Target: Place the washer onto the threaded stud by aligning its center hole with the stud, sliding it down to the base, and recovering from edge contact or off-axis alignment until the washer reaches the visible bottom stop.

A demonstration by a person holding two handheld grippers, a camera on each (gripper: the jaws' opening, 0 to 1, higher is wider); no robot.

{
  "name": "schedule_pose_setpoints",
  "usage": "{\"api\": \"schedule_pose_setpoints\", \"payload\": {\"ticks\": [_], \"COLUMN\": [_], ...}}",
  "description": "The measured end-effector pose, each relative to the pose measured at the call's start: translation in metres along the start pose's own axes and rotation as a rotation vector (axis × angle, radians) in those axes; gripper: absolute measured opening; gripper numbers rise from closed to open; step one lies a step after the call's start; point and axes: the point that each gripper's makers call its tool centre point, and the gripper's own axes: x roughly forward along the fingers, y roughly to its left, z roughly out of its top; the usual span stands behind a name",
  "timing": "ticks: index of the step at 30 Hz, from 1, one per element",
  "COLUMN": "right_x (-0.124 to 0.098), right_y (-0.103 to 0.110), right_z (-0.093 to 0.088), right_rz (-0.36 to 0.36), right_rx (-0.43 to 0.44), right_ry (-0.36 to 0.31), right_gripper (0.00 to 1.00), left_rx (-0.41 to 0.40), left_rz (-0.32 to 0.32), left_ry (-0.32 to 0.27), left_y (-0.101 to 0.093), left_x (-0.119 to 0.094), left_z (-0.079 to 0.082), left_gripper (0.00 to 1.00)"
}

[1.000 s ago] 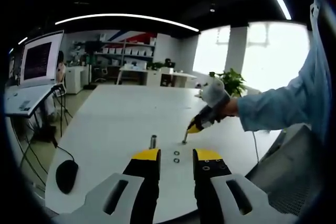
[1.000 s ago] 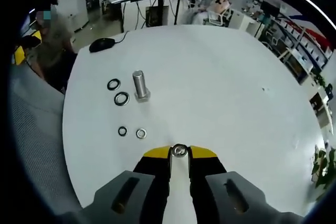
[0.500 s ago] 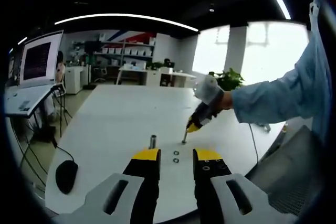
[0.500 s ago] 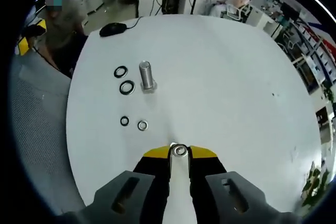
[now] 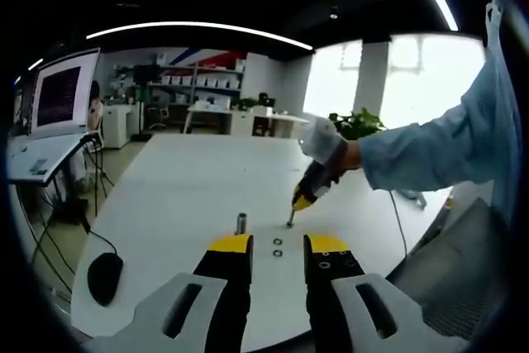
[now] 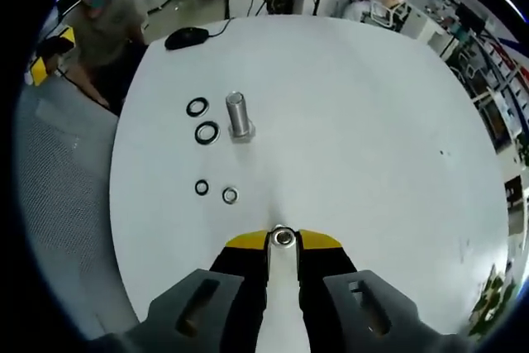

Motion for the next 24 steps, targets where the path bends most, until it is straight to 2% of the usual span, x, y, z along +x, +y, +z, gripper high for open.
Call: {"api": "schedule_pose_setpoints", "payload": {"ticks": [17, 24], "right_x": [0.029, 0.044], "right_y": [0.006, 0.007], "right_z": [-0.016, -0.032], "right_rz": [0.04, 0.048], "right_rx": [-0.034, -0.045], "right_ry": [0.098, 0.142], "right_gripper": [0.14, 0.14], "left_rx": [-0.003, -0.003], "left_rz": [0.004, 0.005], "left_ry": [-0.001, 0.0], "left_y": [0.001, 0.001], "left_x": [0.0, 0.0], "left_z": [0.0, 0.0], "left_gripper": [0.22, 0.22]}}
